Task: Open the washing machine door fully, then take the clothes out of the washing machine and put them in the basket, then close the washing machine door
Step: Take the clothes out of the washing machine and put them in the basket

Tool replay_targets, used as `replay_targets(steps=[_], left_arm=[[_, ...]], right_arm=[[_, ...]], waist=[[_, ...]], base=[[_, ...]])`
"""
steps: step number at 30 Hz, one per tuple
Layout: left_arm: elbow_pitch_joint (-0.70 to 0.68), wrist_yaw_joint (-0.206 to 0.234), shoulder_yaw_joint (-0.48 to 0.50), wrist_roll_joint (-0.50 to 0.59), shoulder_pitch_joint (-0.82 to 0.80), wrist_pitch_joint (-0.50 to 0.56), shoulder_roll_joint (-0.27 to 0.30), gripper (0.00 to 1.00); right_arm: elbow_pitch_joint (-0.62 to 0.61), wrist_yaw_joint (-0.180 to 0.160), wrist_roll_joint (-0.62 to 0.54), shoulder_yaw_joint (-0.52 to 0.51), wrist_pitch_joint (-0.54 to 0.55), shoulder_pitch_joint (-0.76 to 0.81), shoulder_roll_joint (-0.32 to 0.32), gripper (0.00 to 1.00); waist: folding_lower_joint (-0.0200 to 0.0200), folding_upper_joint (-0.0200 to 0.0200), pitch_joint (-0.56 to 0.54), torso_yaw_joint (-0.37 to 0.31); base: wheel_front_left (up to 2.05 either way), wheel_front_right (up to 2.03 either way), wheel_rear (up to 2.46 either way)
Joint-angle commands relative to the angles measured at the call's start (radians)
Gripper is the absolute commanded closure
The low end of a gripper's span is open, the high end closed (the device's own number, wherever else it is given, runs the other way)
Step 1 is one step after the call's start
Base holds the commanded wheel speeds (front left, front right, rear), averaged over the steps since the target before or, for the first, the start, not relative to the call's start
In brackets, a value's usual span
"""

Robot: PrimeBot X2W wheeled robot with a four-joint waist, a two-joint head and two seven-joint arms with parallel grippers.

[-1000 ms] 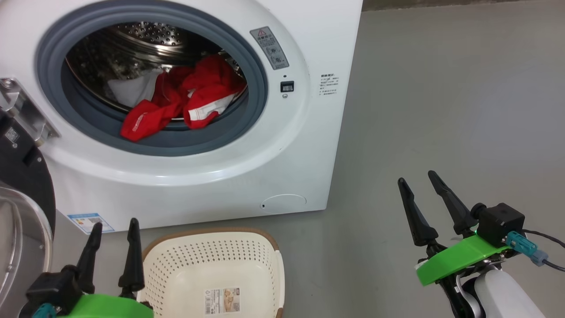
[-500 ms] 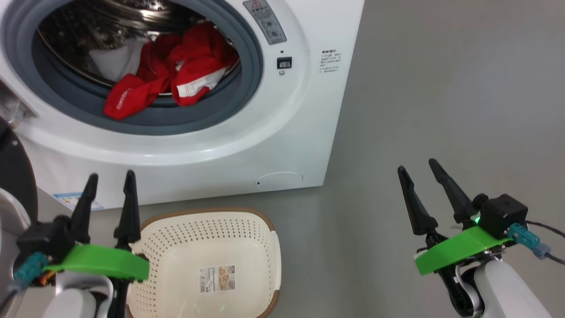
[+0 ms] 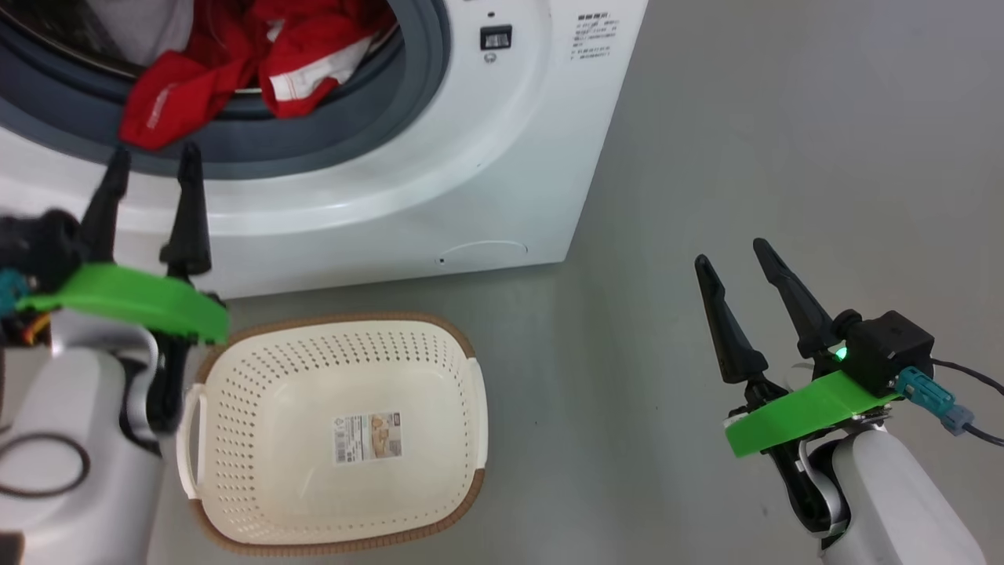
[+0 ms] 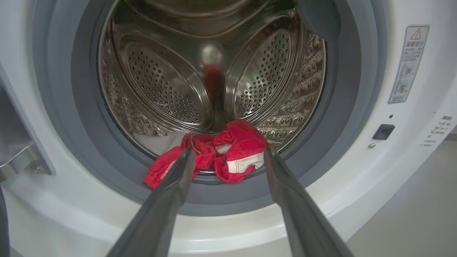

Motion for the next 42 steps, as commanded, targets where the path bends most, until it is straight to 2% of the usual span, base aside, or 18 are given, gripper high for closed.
replay_targets(steps=[1, 12, 20, 29, 42], left_arm=[[0.032, -0.019, 0.022, -0.001, -0.088, 0.005, 0.038, 0.00], [0.301, -0.082, -0.004, -0.015, -0.380, 0.026, 0.049, 0.00], [0.452, -0.113, -0.042, -0.024, -0.560, 0.029, 0.055, 0.00], [0.532, -0.123, -0.075, -0.075, -0.718, 0.054, 0.075, 0.00], [0.599, -0.123, -0.147, -0.206, -0.848, 0.203, 0.122, 0.00]], right_arm=[[-0.031, 0.007, -0.012, 0.021, -0.006, -0.019, 0.000, 0.00], [-0.078, 0.007, -0.036, 0.007, -0.006, -0.039, 0.011, 0.00], [-0.104, 0.007, -0.049, 0.001, -0.006, -0.044, 0.027, 0.00], [-0.116, 0.007, -0.048, 0.008, -0.006, -0.043, 0.039, 0.00], [-0.133, 0.007, -0.014, 0.035, -0.006, -0.060, 0.043, 0.00]], waist=[[0.0000, -0.0001, 0.056, -0.009], [0.0000, -0.0001, 0.183, -0.045], [0.0000, -0.0001, 0.269, -0.074], [0.0000, -0.0001, 0.322, -0.113], [0.0000, -0.0001, 0.389, -0.182]], base=[[0.00, 0.00, 0.00], [0.00, 0.00, 0.00], [0.00, 0.00, 0.00], [0.00, 0.00, 0.00], [0.00, 0.00, 0.00]])
